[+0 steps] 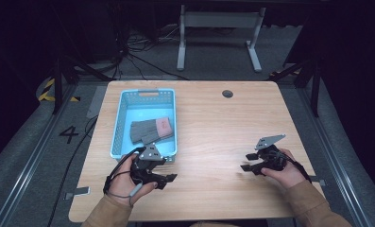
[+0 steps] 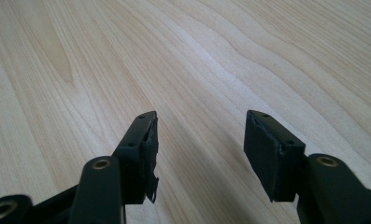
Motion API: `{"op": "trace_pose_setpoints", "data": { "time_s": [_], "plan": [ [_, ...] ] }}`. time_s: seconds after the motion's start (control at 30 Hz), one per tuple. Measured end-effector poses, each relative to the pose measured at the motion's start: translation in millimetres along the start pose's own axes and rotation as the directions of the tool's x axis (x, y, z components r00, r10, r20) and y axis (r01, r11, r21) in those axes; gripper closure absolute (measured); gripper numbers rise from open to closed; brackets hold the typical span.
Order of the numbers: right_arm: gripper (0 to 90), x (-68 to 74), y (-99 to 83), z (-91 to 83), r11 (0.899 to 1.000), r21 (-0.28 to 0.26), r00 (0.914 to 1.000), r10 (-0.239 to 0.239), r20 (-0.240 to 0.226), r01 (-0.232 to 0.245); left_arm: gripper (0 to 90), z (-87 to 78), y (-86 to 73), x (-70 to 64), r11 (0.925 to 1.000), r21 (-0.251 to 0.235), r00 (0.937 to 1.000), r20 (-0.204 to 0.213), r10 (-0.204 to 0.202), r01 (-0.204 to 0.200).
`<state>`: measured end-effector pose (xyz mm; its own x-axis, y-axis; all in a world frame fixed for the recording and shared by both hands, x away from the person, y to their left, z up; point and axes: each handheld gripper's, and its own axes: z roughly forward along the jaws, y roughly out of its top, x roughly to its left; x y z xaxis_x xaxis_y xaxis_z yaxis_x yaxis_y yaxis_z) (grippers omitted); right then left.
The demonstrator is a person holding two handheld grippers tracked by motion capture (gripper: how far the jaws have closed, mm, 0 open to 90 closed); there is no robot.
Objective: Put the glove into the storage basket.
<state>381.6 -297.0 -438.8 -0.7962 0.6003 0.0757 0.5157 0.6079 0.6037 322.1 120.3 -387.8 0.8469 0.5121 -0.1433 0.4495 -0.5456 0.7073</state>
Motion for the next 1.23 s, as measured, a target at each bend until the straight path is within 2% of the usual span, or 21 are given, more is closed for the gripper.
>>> {"op": "trace_pose_setpoints", "data": {
  "time_s": [0.13,0.23,0.33,0.43,0.5,0.6,0.7,0.9,1.23],
  "plan": [
    [45.5,0.8,-1.1,0.7,1.000,0.001,1.0000,-0.005,0.007,0.005,34.7,10.9,-10.8,0.7,0.9998,0.019,0.9997,0.022,0.007,-0.008],
    [45.3,1.2,-1.7,1.1,1.000,-0.006,0.9999,-0.009,0.009,0.009,34.3,16.6,-17.0,3.2,0.9997,0.023,0.9997,0.025,-0.005,0.005],
    [45.3,0.7,-3.5,2.4,1.000,-0.006,0.9998,-0.008,0.015,0.008,33.6,24.7,-23.7,4.9,0.9998,0.022,0.9997,0.026,-0.001,0.001],
    [45.3,0.1,-5.4,4.5,1.000,-0.011,0.9998,-0.010,0.016,0.010,33.7,32.3,-29.3,5.8,0.9995,0.029,0.9999,0.001,0.015,-0.015],
    [45.3,-0.2,-6.8,6.0,1.000,-0.023,0.9999,-0.006,0.011,0.006,34.1,36.2,-33.9,6.5,0.9999,0.014,0.9996,-0.027,-0.002,0.002],
    [45.3,-0.1,-9.1,8.8,0.998,-0.058,0.9995,-0.022,0.023,0.023,34.1,41.8,-40.4,8.3,0.9994,0.016,0.9984,-0.048,-0.030,0.031],
    [45.3,1.2,-10.9,11.1,0.997,-0.066,0.9984,-0.034,0.046,0.037,33.8,47.5,-43.6,10.1,0.9989,0.027,0.9981,-0.051,-0.036,0.038],
    [45.4,5.2,-11.7,13.2,0.995,-0.083,0.9963,-0.048,0.071,0.053,33.6,52.9,-47.4,11.7,0.9980,0.056,0.9976,-0.063,-0.027,0.031],
    [45.3,7.1,-11.1,13.3,0.993,-0.098,0.9950,-0.051,0.086,0.059,32.9,52.4,-48.1,13.2,0.9976,0.052,0.9972,-0.061,-0.043,0.047]
  ]
}}
